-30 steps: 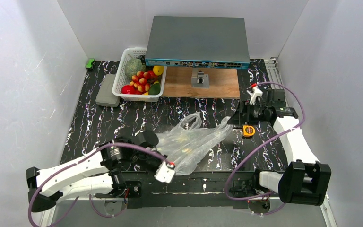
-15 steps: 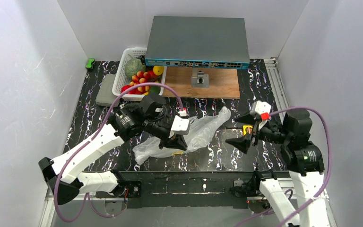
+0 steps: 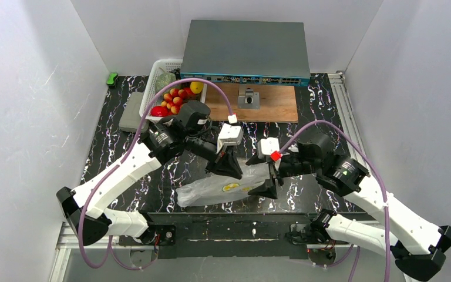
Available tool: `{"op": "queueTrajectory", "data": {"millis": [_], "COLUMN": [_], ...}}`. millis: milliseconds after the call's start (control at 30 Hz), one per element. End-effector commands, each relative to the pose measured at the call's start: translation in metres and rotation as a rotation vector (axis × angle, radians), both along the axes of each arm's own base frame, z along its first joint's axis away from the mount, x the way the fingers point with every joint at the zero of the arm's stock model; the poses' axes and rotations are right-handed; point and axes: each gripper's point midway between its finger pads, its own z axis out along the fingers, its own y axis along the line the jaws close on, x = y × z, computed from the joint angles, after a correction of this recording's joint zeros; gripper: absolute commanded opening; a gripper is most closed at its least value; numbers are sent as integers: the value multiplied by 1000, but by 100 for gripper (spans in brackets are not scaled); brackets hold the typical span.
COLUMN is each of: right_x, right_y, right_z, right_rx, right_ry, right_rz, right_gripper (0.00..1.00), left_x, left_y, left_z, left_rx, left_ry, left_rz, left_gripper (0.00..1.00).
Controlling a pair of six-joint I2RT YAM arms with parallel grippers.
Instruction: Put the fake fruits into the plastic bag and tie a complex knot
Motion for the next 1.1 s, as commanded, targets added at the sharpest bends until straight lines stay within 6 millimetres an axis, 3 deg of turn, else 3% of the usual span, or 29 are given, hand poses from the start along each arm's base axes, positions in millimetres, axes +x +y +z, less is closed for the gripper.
{"op": "queueTrajectory", "data": {"millis": [0,33,100,133,167,200,300,400,533,767,1067], "right_x": [11,14,19,22,27,29,34,35,51,66,51], "right_y": [15,17,17,15,11,5,-11,-21,-33,-44,-41], "right_z": [4,2,2,3,2,6,17,30,49,80,110], "right_rx": [36,34,29,25,16,27,73,111,169,271,375], "right_ry": [-44,-42,-28,-29,-31,-43,-53,-24,2,95,171], "right_rz": [-55,-64,-103,-125,-166,-202,-276,-327,-435,-521,-451], "right_gripper": [84,72,31,8,1,1,1,1,1,1,1], "left_x": [-3,-1,6,14,24,35,64,81,74,67,113], "left_y": [-4,-5,-3,1,8,18,61,103,136,143,143], "left_z": [35,39,50,57,63,66,60,52,31,11,-21], "left_rx": [-87,-96,-97,-101,-104,-107,-97,-111,-88,-119,-191], "left_ry": [39,50,96,118,150,173,195,202,280,274,338], "left_rz": [-3,8,61,110,165,224,443,611,674,700,850], "left_gripper": [0,0,2,14,32,48,82,97,98,98,98]}}
